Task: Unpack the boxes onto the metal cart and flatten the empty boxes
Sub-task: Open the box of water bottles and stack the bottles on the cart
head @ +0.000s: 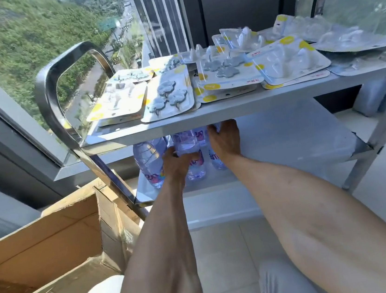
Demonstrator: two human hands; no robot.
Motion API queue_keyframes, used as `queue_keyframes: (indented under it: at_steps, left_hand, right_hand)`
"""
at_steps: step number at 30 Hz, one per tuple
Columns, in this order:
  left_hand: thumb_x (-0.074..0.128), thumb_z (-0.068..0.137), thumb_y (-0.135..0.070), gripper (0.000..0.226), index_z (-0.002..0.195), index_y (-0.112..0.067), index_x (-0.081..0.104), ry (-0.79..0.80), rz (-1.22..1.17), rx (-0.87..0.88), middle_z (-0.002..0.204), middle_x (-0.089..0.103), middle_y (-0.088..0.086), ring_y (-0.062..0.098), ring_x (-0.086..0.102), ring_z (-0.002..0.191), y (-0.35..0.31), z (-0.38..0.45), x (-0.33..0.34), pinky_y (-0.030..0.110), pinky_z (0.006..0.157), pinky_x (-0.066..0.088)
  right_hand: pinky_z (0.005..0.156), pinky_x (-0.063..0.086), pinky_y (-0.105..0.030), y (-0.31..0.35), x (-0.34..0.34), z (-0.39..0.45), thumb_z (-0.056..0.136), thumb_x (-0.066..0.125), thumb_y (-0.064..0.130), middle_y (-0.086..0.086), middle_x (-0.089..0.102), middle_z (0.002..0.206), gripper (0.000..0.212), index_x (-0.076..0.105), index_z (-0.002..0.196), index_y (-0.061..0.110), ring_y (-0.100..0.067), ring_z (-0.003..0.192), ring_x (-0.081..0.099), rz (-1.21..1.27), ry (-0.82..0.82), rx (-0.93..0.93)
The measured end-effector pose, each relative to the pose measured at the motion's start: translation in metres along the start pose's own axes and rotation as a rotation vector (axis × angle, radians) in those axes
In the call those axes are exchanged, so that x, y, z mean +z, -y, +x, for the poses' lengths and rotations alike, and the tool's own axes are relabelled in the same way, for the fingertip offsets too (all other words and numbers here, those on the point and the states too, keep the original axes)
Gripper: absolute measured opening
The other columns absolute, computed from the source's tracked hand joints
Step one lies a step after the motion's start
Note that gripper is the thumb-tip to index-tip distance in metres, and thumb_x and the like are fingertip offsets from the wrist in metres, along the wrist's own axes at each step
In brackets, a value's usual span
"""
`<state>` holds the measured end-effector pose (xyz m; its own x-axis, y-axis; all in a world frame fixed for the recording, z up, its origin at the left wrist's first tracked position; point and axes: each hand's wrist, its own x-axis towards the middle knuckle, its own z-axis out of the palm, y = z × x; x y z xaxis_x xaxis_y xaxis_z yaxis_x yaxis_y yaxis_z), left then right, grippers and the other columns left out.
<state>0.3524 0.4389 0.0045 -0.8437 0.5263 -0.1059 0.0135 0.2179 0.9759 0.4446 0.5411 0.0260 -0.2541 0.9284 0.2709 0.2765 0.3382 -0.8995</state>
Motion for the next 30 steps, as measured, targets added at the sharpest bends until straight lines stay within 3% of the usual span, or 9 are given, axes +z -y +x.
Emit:
queue_keyframes:
  at_steps: [4,8,13,16,19,21,23,26,30]
  left_hand:
    - [0.078,0.06,0.001,0.053,0.11,-0.006,0.063,0.006,0.054,0.048,0.099,0.071,0.01,0.028,0.067,0.093,0.002,0.018,0.011,0.039,0.076,0.057]
    - [0.075,0.057,0.005,0.052,0.106,-0.008,0.062,-0.011,-0.001,0.058,0.086,0.069,-0.001,0.023,0.064,0.081,0.006,0.021,0.019,0.027,0.066,0.053]
    - [0.072,0.059,0.003,0.051,0.106,-0.014,0.062,0.047,-0.008,0.065,0.092,0.069,-0.002,0.019,0.064,0.082,0.009,0.027,0.021,0.032,0.075,0.053]
    - [0.065,0.066,0.003,0.038,0.089,-0.027,0.061,0.058,0.002,0.116,0.078,0.067,-0.01,0.013,0.061,0.072,0.012,0.023,0.021,0.028,0.07,0.051]
    - [0.06,0.073,0.001,0.041,0.109,-0.02,0.057,0.041,0.096,0.158,0.089,0.066,-0.007,0.013,0.061,0.081,0.019,0.02,0.019,0.03,0.072,0.05]
    - [0.067,0.072,-0.002,0.051,0.12,-0.015,0.053,0.041,0.159,0.155,0.101,0.064,-0.002,0.016,0.06,0.089,0.023,0.02,0.016,0.03,0.076,0.05]
    - [0.077,0.071,-0.014,0.049,0.116,-0.016,0.056,0.023,0.179,0.151,0.1,0.065,-0.004,0.015,0.061,0.088,0.025,0.018,0.016,0.028,0.075,0.048]
    - [0.08,0.073,-0.025,0.031,0.091,-0.024,0.055,-0.03,0.244,0.204,0.088,0.064,-0.006,0.015,0.06,0.079,0.028,0.017,0.02,0.028,0.069,0.045]
    - [0.077,0.075,-0.029,0.037,0.1,-0.011,0.058,-0.093,0.269,0.224,0.095,0.068,0.001,0.024,0.063,0.089,0.031,0.023,0.02,0.032,0.073,0.047]
  right_hand:
    - [0.101,0.039,-0.036,-0.003,0.012,0.006,0.09,0.056,0.018,-0.017,0.058,0.128,0.041,0.056,0.128,0.002,-0.031,0.123,0.05,0.023,0.012,-0.059]
    - [0.095,0.043,-0.036,-0.009,0.011,0.002,0.083,0.049,0.041,-0.011,0.063,0.119,0.05,0.06,0.12,0.009,-0.03,0.115,0.053,0.049,0.026,-0.039]
    - [0.086,0.048,-0.04,-0.032,0.005,-0.012,0.067,0.071,0.049,-0.004,0.06,0.112,0.075,0.044,0.132,0.023,-0.028,0.106,0.054,-0.05,-0.039,-0.048]
    - [0.088,0.045,-0.037,-0.051,0.005,-0.028,0.061,0.079,0.044,-0.009,0.058,0.118,0.095,0.034,0.143,0.023,-0.028,0.112,0.052,-0.09,0.026,0.15]
    - [0.085,0.045,-0.033,-0.066,0.009,-0.04,0.057,0.082,0.027,-0.009,0.059,0.115,0.081,0.047,0.129,0.019,-0.03,0.109,0.054,-0.13,0.057,0.192]
    - [0.082,0.05,-0.033,-0.066,0.01,-0.035,0.057,0.08,0.022,-0.008,0.061,0.113,0.072,0.049,0.122,0.019,-0.03,0.105,0.058,-0.121,0.077,0.201]
    - [0.077,0.051,-0.032,-0.061,0.015,-0.028,0.06,0.078,0.021,-0.006,0.064,0.11,0.064,0.049,0.118,0.019,-0.031,0.101,0.061,-0.074,0.106,0.227]
    - [0.073,0.044,-0.027,-0.057,0.027,-0.02,0.067,0.077,0.028,-0.006,0.066,0.11,0.055,0.05,0.114,0.018,-0.032,0.1,0.063,-0.047,0.117,0.216]
    - [0.072,0.043,-0.026,-0.056,0.042,-0.008,0.071,0.072,0.022,-0.005,0.068,0.106,0.048,0.054,0.115,0.021,-0.031,0.099,0.063,-0.083,0.189,0.221]
